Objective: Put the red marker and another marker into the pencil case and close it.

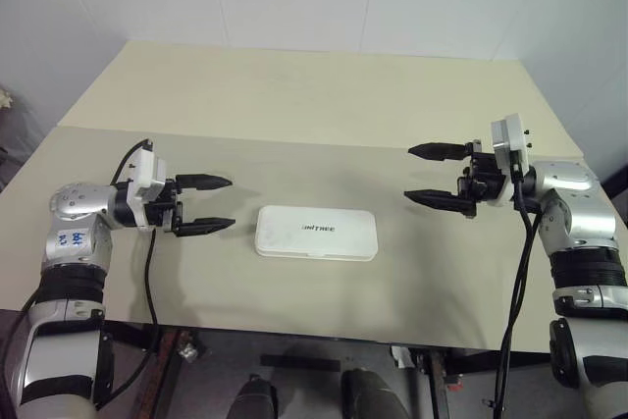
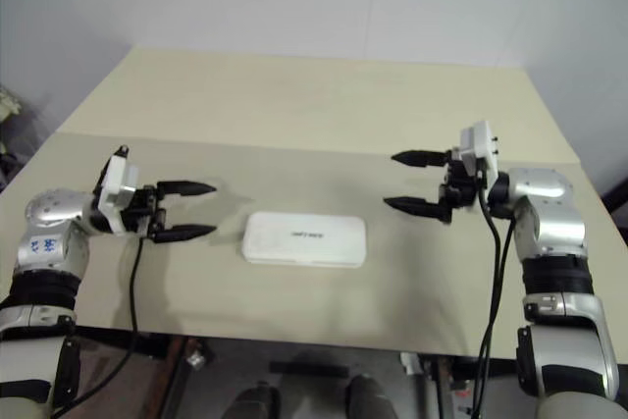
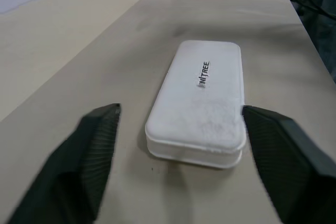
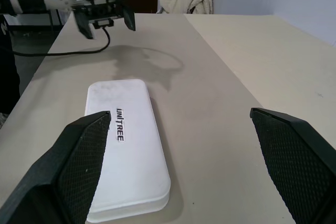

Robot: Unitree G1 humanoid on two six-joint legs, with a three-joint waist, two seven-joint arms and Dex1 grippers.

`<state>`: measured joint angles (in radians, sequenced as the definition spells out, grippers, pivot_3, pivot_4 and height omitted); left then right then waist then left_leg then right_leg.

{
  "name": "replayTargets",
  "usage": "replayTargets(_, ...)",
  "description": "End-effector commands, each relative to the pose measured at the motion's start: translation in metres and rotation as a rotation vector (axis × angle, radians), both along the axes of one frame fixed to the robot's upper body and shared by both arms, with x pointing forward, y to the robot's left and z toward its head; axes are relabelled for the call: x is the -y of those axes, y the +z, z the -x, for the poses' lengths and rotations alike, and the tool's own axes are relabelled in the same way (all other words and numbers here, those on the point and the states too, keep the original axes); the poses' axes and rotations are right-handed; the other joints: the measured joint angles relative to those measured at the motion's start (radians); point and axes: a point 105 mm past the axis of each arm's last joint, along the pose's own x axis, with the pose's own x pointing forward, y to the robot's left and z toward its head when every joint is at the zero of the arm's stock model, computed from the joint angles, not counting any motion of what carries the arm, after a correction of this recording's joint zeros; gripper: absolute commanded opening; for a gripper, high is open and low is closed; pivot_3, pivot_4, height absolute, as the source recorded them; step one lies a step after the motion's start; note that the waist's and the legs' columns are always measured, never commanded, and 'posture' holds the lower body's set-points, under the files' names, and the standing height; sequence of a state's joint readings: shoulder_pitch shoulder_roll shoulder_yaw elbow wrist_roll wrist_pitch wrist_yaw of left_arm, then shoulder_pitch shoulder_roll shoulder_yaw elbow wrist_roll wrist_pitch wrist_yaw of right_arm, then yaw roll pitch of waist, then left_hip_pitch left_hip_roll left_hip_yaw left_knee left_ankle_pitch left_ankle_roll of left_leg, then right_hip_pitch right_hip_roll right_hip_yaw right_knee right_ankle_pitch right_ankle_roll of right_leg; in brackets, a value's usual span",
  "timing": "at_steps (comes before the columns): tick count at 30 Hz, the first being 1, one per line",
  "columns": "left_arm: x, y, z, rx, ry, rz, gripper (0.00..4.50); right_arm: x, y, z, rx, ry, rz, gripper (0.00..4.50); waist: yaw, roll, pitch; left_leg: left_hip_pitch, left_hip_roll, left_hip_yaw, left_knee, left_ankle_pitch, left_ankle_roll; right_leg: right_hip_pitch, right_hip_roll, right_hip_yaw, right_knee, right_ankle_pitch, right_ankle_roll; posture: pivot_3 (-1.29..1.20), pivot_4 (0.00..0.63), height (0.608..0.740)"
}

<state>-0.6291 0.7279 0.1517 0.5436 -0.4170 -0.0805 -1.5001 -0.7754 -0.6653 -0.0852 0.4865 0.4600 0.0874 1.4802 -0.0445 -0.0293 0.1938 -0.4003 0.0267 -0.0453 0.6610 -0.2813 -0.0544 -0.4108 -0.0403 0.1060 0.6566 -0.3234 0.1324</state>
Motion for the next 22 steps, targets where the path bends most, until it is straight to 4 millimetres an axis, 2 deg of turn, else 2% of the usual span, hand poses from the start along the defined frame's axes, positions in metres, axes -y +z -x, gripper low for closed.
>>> replayTargets(1, -0.005, 0.017, 0.011, 0.075, -0.012, 0.032, 4.47, 0.000, 0.012, -0.001, 0.055, 0.015, -0.002, 4.50, -0.002, 0.000, 0.000, 0.000, 0.000, 0.000, 0.000, 0.000, 0.000, 0.000, 0.000, 0.000, 0.000, 0.000, 0.000, 0.00, 0.150, 0.740)
replayTargets(8, -0.018, 0.021, 0.028, 0.101, 0.053, 0.071, 4.47, 0.005, 0.013, -0.005, 0.070, -0.004, 0.001, 4.50, -0.012, 0.000, 0.000, 0.000, 0.001, 0.000, -0.001, 0.000, 0.000, 0.000, 0.000, 0.000, -0.001, 0.000, 0.000, 0.00, 0.150, 0.740)
replayTargets(11, -0.023, 0.027, 0.029, 0.116, 0.068, 0.078, 4.47, 0.009, 0.013, -0.007, 0.073, -0.029, -0.007, 4.50, -0.012, 0.000, 0.000, 0.000, 0.001, 0.000, -0.001, 0.000, 0.000, 0.000, 0.000, 0.000, -0.002, 0.000, 0.000, 0.00, 0.150, 0.740)
replayTargets(16, -0.032, 0.028, 0.029, 0.091, 0.079, 0.046, 4.47, 0.005, 0.011, -0.004, 0.075, -0.027, -0.016, 4.50, -0.012, 0.001, 0.000, 0.001, 0.000, 0.000, -0.002, 0.000, 0.000, 0.000, 0.000, 0.000, -0.003, 0.000, 0.000, 0.00, 0.150, 0.740)
replayTargets(22, -0.032, 0.031, 0.024, 0.090, 0.053, 0.007, 4.47, 0.007, 0.009, 0.003, 0.082, -0.039, -0.033, 4.50, -0.009, 0.001, 0.000, 0.000, 0.000, 0.000, -0.002, 0.000, 0.000, 0.000, 0.000, 0.000, -0.003, 0.000, 0.000, 0.00, 0.150, 0.740)
